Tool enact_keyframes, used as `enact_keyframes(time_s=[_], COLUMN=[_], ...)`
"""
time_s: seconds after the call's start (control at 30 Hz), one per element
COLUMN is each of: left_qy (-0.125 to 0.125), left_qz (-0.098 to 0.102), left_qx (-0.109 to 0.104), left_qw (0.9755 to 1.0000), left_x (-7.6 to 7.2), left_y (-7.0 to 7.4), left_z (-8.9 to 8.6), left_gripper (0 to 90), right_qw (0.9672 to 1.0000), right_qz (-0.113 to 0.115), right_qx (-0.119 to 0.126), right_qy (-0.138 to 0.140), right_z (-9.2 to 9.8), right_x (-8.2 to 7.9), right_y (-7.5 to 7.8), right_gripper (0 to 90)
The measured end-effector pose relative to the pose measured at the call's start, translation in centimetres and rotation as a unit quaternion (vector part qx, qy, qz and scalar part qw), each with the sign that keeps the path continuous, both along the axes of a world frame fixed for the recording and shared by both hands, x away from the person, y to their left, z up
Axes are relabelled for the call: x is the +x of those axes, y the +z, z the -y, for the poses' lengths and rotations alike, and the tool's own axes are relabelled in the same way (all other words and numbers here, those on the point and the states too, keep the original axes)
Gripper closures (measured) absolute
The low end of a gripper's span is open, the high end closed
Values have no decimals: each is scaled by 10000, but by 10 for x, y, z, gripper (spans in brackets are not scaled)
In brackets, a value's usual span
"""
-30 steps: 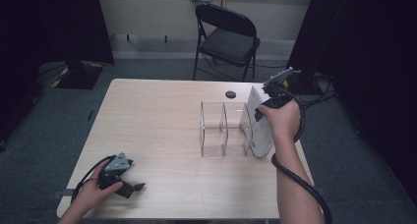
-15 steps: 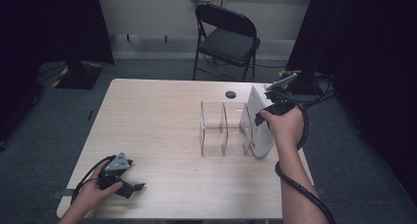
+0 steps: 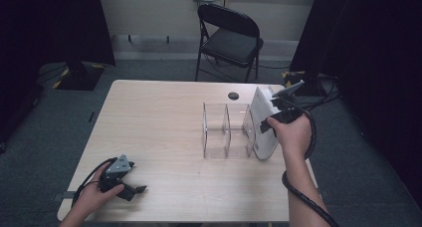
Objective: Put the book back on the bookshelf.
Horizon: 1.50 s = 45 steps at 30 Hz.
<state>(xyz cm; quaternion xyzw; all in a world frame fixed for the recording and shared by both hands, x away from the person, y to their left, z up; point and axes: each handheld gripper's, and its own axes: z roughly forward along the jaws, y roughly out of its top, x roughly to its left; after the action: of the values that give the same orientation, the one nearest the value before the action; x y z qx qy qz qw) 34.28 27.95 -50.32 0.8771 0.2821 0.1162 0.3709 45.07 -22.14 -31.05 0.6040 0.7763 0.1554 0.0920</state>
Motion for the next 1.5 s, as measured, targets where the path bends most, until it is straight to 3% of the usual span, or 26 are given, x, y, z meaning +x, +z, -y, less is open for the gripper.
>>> enact_keyframes(time_s=[0.4,0.6,0.73,1.2,1.5], left_qy=[12,11,12,15,21], left_qz=[-14,-13,-13,1,3], left_qx=[-9,-10,-11,-23,-22], left_qw=[10000,10000,10000,10000,10000], left_x=[0,0,0,0,0], left_y=[0,0,0,0,0], left_z=[0,0,0,0,0], left_gripper=[0,0,0,0,0], right_qw=[9998,9995,9990,9989,9987], right_qz=[151,168,160,312,365], right_qx=[-42,-181,-143,183,173], right_qy=[81,218,380,283,322], right_z=[3,1,1,7,7], right_x=[-12,-18,-24,-40,-50], right_y=[3,-4,-12,-30,-34], right_gripper=[183,159,146,143,143])
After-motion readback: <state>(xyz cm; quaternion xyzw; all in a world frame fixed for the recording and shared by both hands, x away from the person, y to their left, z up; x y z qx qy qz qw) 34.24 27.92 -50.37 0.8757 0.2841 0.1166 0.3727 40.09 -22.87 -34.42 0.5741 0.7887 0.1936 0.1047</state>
